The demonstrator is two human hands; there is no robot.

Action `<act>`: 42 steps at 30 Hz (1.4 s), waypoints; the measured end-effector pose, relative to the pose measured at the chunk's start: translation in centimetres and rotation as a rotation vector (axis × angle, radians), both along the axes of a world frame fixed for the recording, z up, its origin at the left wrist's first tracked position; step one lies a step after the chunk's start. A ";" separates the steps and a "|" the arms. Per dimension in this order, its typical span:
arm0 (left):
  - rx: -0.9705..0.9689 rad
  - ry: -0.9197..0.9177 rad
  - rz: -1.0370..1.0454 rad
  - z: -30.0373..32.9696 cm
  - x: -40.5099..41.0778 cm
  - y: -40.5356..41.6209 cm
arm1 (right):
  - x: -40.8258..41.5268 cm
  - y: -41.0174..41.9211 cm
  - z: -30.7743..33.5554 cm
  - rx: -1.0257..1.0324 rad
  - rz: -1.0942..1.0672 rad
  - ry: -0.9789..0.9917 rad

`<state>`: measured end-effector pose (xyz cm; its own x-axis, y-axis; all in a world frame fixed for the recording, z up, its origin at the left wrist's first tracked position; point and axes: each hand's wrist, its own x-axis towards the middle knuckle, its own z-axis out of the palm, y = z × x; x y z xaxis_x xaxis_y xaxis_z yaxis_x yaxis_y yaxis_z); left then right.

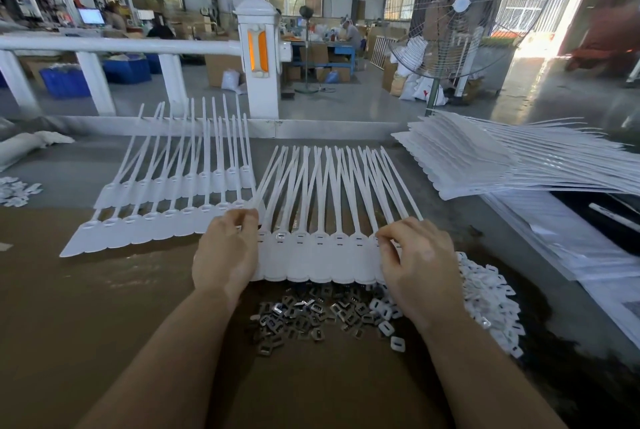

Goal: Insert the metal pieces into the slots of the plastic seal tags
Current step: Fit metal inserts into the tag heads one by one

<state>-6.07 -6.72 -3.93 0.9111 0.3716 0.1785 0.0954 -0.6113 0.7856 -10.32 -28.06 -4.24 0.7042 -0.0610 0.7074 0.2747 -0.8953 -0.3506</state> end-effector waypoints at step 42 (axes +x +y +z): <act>-0.620 -0.146 -0.250 0.7 -1.3 0.1 | -0.6 -0.1 0.3 -0.350 0.169 -0.047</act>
<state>-7.36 -6.64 -3.19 0.9655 0.2267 0.1278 -0.1233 -0.0341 0.9918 -10.90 -28.20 -3.95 0.6495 0.3040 0.6969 0.4375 -0.8991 -0.0155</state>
